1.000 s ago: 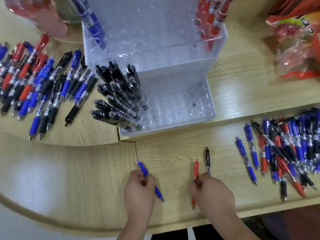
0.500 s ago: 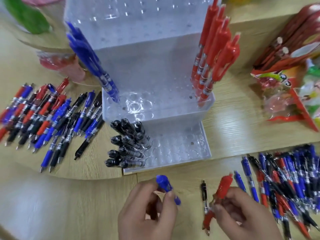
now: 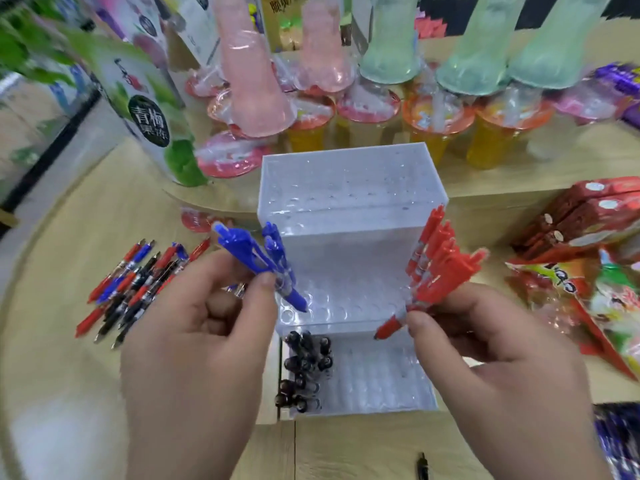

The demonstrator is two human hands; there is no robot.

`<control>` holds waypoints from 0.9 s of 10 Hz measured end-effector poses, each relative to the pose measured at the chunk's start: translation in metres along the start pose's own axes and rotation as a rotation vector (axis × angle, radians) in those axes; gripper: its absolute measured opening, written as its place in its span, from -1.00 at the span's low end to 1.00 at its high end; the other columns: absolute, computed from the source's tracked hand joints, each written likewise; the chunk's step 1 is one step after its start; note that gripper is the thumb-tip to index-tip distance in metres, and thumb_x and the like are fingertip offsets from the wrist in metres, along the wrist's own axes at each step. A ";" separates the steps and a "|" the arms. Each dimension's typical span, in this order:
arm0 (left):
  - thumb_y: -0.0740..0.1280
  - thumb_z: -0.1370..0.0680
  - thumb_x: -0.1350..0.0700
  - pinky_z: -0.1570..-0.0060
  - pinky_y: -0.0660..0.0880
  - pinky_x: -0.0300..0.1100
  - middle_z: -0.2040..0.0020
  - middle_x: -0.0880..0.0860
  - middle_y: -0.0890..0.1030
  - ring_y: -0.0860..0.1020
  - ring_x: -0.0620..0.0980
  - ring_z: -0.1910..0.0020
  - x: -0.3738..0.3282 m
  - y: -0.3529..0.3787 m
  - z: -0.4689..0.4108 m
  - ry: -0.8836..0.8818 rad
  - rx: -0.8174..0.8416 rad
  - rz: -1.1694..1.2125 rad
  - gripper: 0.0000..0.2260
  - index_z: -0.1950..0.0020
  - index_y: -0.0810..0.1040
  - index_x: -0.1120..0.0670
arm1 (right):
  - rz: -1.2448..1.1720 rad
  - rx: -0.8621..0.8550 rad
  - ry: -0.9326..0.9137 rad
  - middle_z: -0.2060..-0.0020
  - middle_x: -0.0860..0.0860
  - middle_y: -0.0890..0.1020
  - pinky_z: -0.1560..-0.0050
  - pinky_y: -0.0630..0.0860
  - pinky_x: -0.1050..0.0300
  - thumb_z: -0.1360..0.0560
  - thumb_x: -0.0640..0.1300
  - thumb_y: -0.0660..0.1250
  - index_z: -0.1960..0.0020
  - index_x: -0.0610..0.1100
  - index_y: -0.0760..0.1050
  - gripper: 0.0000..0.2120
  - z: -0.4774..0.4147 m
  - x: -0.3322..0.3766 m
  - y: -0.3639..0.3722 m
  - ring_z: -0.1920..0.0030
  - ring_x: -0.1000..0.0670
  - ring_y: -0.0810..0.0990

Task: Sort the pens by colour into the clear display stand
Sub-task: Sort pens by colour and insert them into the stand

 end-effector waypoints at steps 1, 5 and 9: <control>0.46 -0.47 0.02 0.45 0.38 -0.30 0.41 0.05 0.50 0.41 -0.08 0.51 -0.010 -0.009 -0.010 0.085 -0.045 -0.050 -0.93 0.11 0.62 -0.16 | 0.088 0.001 -0.060 0.25 0.25 0.61 0.27 0.34 0.60 -0.38 -0.08 0.42 0.13 0.17 0.56 -0.85 -0.011 0.014 0.014 0.30 0.33 0.57; 0.41 -0.50 0.06 0.37 0.31 -0.23 0.43 -0.07 0.35 0.34 -0.08 0.46 -0.003 0.006 -0.010 0.132 -0.100 -0.165 -0.79 0.10 0.55 -0.30 | 0.512 -0.148 -0.081 0.26 0.10 0.64 0.35 0.31 0.17 -0.53 -0.02 0.28 0.00 0.01 0.62 -0.84 -0.027 0.006 0.035 0.32 0.01 0.58; 0.43 -0.46 0.11 0.27 0.38 -0.40 0.43 -0.18 0.35 0.43 -0.10 0.37 0.021 0.016 -0.010 0.109 -0.040 -0.215 -0.88 0.07 0.60 -0.10 | 0.291 -0.166 0.065 0.28 0.08 0.58 0.11 0.49 0.12 -0.42 0.16 0.47 0.13 0.05 0.63 -0.81 -0.052 0.002 0.017 0.23 0.02 0.55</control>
Point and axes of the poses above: each hand's wrist, its own z-axis away from the middle knuckle, its own y-axis out of the palm, x = y × z, the point moved 3 cm from there along -z, towards the middle knuckle
